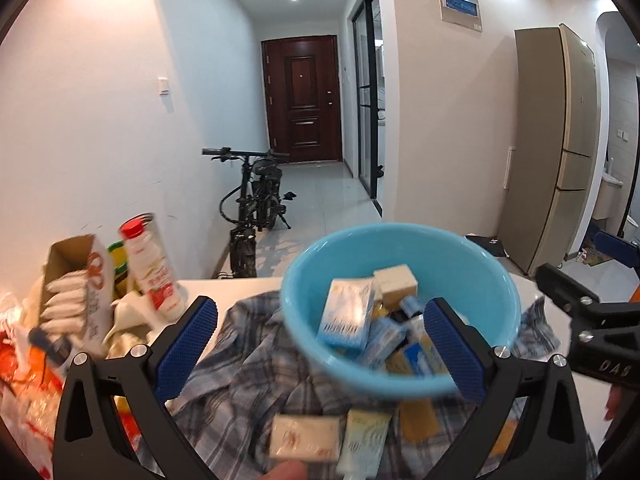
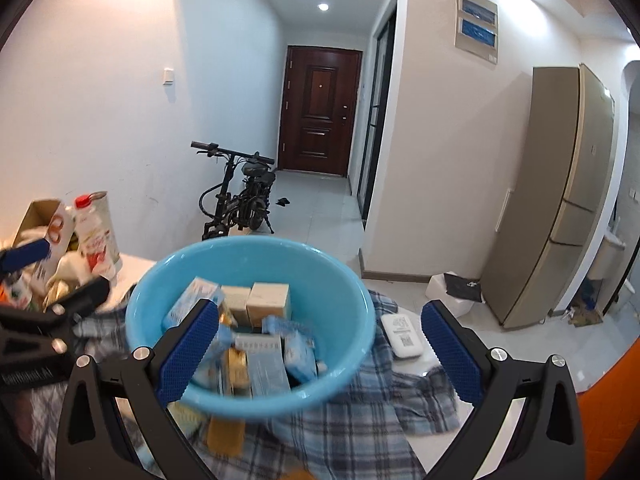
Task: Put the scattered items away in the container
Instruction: 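Move both open grippers back from the basin toward the shirt, then close the right gripper on the orange translucent soap box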
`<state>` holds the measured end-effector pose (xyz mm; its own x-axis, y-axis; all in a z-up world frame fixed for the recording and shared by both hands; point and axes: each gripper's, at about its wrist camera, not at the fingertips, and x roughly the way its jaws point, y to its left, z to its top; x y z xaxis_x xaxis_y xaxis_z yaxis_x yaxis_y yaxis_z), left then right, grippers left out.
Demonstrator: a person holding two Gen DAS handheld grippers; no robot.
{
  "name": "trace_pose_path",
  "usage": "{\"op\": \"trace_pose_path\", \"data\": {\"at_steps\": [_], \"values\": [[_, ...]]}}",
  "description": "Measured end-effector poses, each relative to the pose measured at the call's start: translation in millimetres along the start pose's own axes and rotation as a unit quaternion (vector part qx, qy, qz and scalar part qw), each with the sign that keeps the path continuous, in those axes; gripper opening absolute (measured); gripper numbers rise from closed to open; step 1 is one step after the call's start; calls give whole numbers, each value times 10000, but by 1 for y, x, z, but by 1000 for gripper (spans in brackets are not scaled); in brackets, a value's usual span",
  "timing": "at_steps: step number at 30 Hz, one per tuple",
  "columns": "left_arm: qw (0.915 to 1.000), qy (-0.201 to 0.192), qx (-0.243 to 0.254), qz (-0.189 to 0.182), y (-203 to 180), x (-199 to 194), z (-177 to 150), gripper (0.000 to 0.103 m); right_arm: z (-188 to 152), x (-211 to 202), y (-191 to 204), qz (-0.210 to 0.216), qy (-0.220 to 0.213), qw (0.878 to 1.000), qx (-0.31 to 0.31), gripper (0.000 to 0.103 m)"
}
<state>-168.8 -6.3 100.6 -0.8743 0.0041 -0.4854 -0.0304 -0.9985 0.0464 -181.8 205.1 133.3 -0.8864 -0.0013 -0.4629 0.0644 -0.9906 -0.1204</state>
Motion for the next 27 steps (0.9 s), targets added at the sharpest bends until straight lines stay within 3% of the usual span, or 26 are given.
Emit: {"op": "trace_pose_path", "data": {"at_steps": [6, 11, 18, 22, 27], "values": [[9998, 213, -57, 16, 10, -22, -43, 103, -50, -24, -4, 75, 236, 9994, -233, 103], [9986, 514, 26, -77, 3, -15, -74, 103, -93, -18, 1, 26, 656, 9969, -437, 103], [9968, 769, 97, -217, 0, -1, -98, 103, -150, 0, 8, 420, 1275, 9897, -499, 102], [9954, 922, 90, -250, 3, 11, -107, 103, -169, 15, 10, 723, 1548, 9842, -462, 96], [9932, 1137, -62, -248, 12, 25, -117, 103, -172, 29, 5, 920, 1723, 9801, -364, 95]]}}
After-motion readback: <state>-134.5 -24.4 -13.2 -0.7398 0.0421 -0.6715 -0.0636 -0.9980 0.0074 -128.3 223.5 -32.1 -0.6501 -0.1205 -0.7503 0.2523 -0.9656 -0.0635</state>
